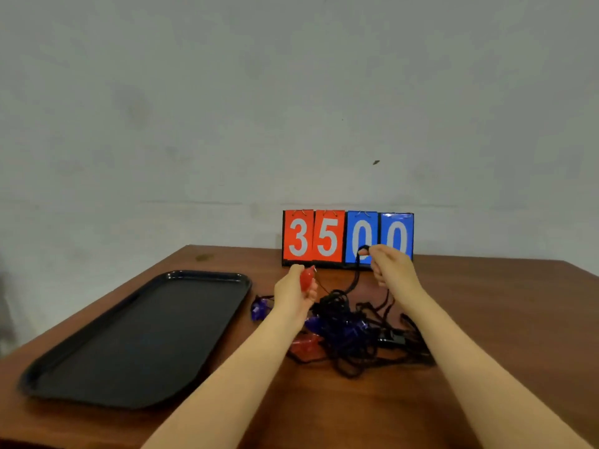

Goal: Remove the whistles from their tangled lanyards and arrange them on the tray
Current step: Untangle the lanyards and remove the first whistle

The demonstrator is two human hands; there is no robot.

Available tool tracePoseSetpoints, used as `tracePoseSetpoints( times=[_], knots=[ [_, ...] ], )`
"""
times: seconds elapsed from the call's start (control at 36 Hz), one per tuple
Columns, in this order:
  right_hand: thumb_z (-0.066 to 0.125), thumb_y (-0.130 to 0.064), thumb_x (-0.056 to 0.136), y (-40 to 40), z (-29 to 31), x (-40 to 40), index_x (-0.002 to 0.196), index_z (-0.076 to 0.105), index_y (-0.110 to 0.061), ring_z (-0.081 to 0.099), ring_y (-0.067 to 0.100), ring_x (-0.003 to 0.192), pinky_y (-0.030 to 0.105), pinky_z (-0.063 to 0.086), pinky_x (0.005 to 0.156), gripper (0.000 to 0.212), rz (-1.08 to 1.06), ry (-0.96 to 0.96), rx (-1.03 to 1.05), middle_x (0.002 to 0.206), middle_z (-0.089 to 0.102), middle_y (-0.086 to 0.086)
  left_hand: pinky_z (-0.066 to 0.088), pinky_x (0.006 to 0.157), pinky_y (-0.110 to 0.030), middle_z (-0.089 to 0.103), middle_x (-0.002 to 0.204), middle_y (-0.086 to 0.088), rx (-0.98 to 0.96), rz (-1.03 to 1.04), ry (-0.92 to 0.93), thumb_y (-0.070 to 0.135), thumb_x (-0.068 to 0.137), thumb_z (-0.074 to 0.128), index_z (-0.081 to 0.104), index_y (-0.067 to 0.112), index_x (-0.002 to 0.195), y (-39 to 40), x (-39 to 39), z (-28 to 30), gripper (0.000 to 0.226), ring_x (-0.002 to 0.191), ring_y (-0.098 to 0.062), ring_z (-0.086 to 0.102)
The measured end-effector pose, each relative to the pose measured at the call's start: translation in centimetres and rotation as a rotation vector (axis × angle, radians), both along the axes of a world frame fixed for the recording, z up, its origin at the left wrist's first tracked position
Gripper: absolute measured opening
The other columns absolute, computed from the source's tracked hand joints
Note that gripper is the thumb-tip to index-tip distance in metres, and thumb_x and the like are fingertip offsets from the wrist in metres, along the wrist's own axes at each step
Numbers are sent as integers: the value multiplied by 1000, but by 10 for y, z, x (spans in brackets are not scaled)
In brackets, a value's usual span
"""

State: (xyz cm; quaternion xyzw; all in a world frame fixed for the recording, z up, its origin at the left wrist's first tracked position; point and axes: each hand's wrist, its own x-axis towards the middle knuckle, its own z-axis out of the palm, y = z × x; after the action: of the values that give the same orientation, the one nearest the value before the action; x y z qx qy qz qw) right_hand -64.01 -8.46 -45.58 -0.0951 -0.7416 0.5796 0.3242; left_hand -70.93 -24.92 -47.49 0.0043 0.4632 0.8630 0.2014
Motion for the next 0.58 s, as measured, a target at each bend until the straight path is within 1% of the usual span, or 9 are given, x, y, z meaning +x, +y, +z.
tracePoseSetpoints(
  times=[0.11,0.17,0.22,0.33,0.39,0.44,0.5,0.56,0.58],
  knots=[
    [48,-21,100,12,-25,-3,90,70,-22,42,0,49,14,31,53,24,-12,-18,122,51,50,-15,43,57,-23,57,73,-6,-177,42,73,17,95,57,60,11,83,29,-6,-12,13,60,-14,50],
    [49,-20,99,13,-27,-3,90,71,-19,51,-8,56,14,34,61,25,11,-47,183,60,61,-22,48,72,-28,62,88,-8,-255,52,153,14,93,54,61,15,86,38,-10,-17,10,78,-18,57],
    [49,-16,98,14,-26,-2,83,71,-20,52,-12,59,15,36,65,27,26,-57,218,69,65,-21,50,80,-31,61,100,-6,-316,7,227,7,90,49,65,17,94,41,-10,-18,19,91,-20,57],
    [48,-13,96,14,-24,1,75,69,-19,51,-5,60,20,40,68,30,17,-64,289,69,65,-13,45,64,-26,64,85,-14,-332,-36,178,-13,81,36,65,8,101,36,-17,-13,41,72,-18,59],
    [49,-13,96,12,-23,5,74,68,-19,50,-4,60,19,40,68,30,39,-75,321,65,62,-15,46,60,-26,64,78,-13,-373,-21,258,-13,79,34,66,8,100,28,-21,-14,44,63,-17,55],
    [48,-12,97,7,-21,7,75,67,-19,50,-7,59,15,37,66,30,69,-76,335,62,60,-19,44,50,-23,62,76,-8,-467,13,398,-5,86,37,67,15,101,20,-25,-16,39,54,-13,51],
    [48,-11,98,2,-20,9,77,67,-17,50,-10,58,11,34,62,29,90,-73,343,59,59,-24,41,44,-18,66,90,-1,-532,9,579,12,98,40,66,20,109,16,-27,-16,29,47,-7,49],
    [47,-9,98,-1,-19,11,76,65,-16,50,-11,57,9,34,59,30,106,-60,340,56,57,-25,42,44,-16,68,100,6,-581,-58,722,31,101,42,59,28,122,16,-26,-14,27,43,-3,49],
    [46,-8,98,-3,-19,12,75,64,-15,50,-10,55,8,35,56,30,116,-44,328,54,55,-24,44,45,-17,68,96,6,-616,-113,780,39,101,42,57,30,126,16,-24,-13,30,42,-3,49]
  ],
)
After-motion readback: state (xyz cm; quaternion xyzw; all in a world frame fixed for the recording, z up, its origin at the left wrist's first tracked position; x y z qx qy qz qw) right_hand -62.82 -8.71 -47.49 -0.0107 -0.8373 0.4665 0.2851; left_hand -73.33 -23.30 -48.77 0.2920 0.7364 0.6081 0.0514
